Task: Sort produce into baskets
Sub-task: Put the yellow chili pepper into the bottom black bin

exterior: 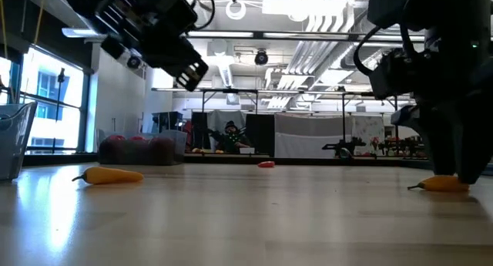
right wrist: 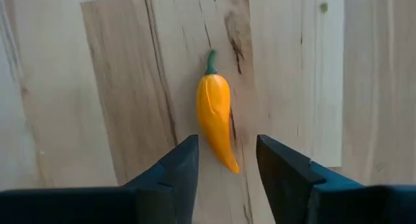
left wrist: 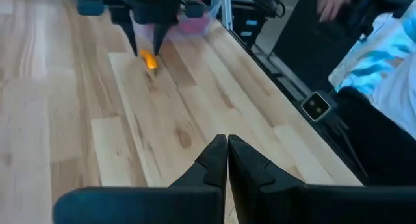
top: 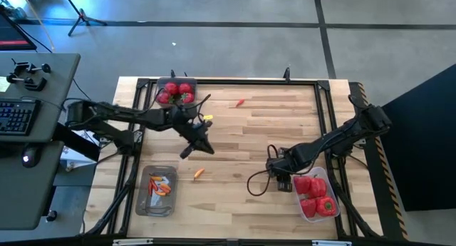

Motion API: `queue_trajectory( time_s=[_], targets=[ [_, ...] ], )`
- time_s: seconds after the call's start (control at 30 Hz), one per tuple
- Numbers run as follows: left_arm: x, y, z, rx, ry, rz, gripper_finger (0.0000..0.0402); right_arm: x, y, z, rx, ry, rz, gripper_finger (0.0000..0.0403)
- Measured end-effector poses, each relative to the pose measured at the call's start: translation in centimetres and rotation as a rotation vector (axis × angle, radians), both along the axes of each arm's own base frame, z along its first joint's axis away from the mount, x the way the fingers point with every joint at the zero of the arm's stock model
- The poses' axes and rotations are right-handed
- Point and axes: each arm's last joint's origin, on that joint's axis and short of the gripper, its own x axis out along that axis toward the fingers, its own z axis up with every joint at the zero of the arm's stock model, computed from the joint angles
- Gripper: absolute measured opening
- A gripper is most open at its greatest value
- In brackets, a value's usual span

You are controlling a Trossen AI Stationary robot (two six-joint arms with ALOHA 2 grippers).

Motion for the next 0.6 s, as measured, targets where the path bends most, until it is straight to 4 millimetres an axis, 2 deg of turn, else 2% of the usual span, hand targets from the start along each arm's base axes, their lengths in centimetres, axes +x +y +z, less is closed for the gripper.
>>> queue_trajectory(
  time_s=[0.2,0.37,0.6],
  targets=[
    [1.3,1.5,-1.3,-0.035,-0.043,0.012,0.0000,-0.3,-0.1,-1.0,0.031,-0.038,0.014,0.0122],
    [1.7,2.2,-1.8,-0.054,-0.046,0.036,0.0000,-0.1,0.0,-0.8,0.031,-0.044,0.004,0.0082],
    [1.8,2.3,-1.7,-0.053,-0.060,0.059,0.0000,2.8,-0.2,1.4,0.025,-0.241,-0.060,0.0011]
  ],
)
